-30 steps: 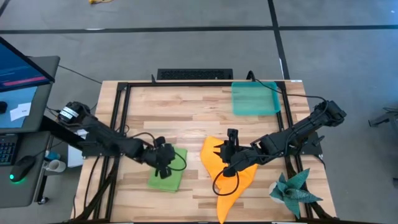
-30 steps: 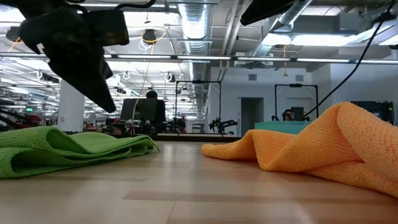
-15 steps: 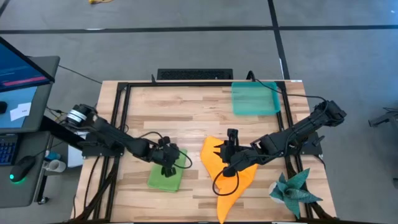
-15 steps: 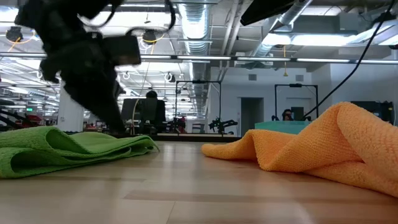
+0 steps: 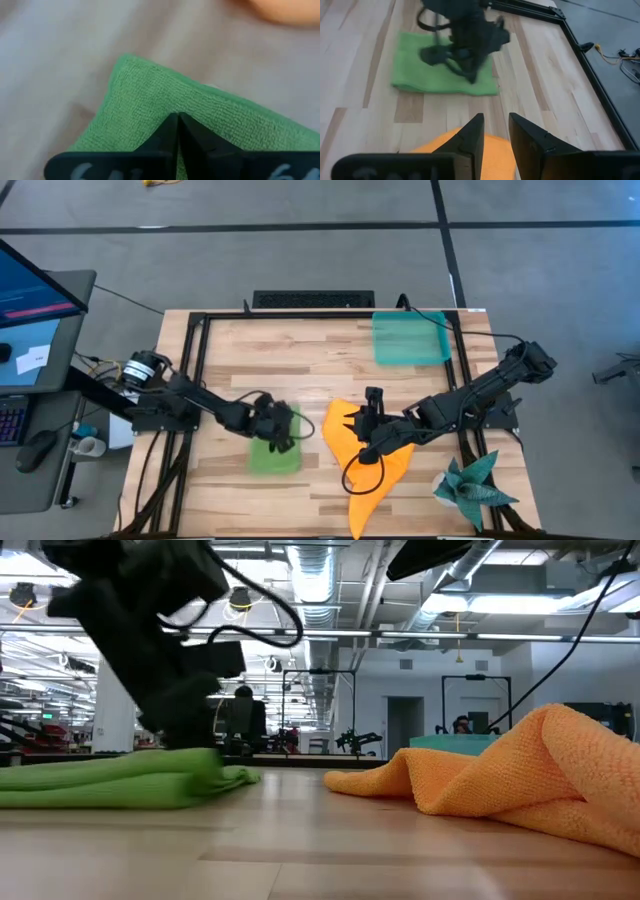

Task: Roll microfiber towels into tight, uniform cylinder then place into a basket
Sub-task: Fold the green microfiber towel, then roll the green microfiber towel

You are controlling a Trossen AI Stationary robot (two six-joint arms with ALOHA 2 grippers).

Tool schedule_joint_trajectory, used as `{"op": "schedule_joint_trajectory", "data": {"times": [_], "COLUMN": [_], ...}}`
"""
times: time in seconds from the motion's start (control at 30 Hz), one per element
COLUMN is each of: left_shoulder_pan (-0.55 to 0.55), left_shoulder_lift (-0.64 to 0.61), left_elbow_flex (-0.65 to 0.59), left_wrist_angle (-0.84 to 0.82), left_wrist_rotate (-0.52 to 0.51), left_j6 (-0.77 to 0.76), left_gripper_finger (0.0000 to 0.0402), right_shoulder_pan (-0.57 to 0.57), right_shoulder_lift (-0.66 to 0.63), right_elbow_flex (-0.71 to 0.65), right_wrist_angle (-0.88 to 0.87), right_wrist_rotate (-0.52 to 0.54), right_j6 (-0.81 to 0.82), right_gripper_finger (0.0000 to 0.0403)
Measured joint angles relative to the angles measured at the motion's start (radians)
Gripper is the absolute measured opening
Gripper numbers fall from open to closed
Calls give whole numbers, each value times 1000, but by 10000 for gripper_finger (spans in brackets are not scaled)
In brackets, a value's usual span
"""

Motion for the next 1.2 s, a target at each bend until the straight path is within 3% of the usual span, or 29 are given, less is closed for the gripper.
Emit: {"op": "schedule_joint_trajectory", "data": {"times": [0.07, 0.27, 0.43, 0.67, 0.83, 1.07, 1.2], "left_shoulder_pan": [31, 130, 112, -13, -134, -320, -411], "left_shoulder_lift": [-1, 0, -56, -215, -305, -312, -313], "left_elbow_flex": [-1, -1, 20, 49, 49, 49, 48], "left_wrist_angle": [18, 84, 62, -62, -138, -221, -266], "left_wrist_rotate": [-36, -10, 20, 11, -29, -51, -105], "left_j6": [0, 105, 218, 231, 162, 101, 25], "left_gripper_finger": [8, 8, 8, 8, 8, 8, 6], "right_shoulder_pan": [0, 0, 0, 1, 1, 4, 15], "right_shoulder_lift": [0, 0, 0, 0, 0, 43, 131], "right_elbow_flex": [0, 0, 0, 0, 0, 0, 0], "right_wrist_angle": [0, -6, -17, -14, 42, 84, 170], "right_wrist_rotate": [0, 0, 0, 0, 0, -35, -36], "right_j6": [0, 0, 0, 0, 8, 85, 19], "right_gripper_finger": [111, 111, 111, 111, 111, 111, 111]}}
